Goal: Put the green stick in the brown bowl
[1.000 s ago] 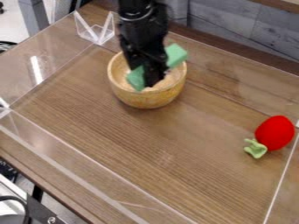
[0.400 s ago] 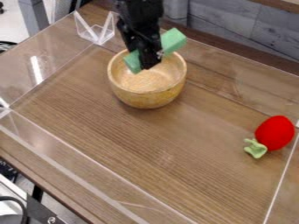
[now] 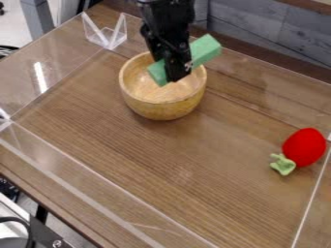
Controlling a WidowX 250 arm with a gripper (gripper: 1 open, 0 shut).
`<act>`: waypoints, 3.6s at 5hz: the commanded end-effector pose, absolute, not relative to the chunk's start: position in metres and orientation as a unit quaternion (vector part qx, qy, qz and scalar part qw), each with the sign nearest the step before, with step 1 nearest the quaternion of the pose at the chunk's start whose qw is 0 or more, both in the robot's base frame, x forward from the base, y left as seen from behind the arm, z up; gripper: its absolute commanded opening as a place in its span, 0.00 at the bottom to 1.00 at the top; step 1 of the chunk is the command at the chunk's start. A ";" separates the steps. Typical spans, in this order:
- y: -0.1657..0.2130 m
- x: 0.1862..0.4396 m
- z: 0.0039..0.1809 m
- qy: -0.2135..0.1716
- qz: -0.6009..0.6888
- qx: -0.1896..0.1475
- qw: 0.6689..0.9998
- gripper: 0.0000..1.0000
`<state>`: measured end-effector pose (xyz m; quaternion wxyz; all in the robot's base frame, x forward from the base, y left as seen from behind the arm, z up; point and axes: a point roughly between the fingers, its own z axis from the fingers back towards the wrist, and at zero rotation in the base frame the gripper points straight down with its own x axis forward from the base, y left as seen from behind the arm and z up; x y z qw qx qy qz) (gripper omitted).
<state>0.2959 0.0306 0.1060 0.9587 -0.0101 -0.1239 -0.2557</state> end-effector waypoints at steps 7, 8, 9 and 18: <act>0.021 0.315 0.092 -0.128 -0.281 0.005 0.951 1.00; 0.024 0.317 0.089 -0.127 -0.288 0.006 0.949 0.00; 0.017 0.312 0.086 -0.126 -0.281 0.007 0.951 0.00; 0.037 0.326 0.182 -0.148 -0.249 -0.059 0.955 0.00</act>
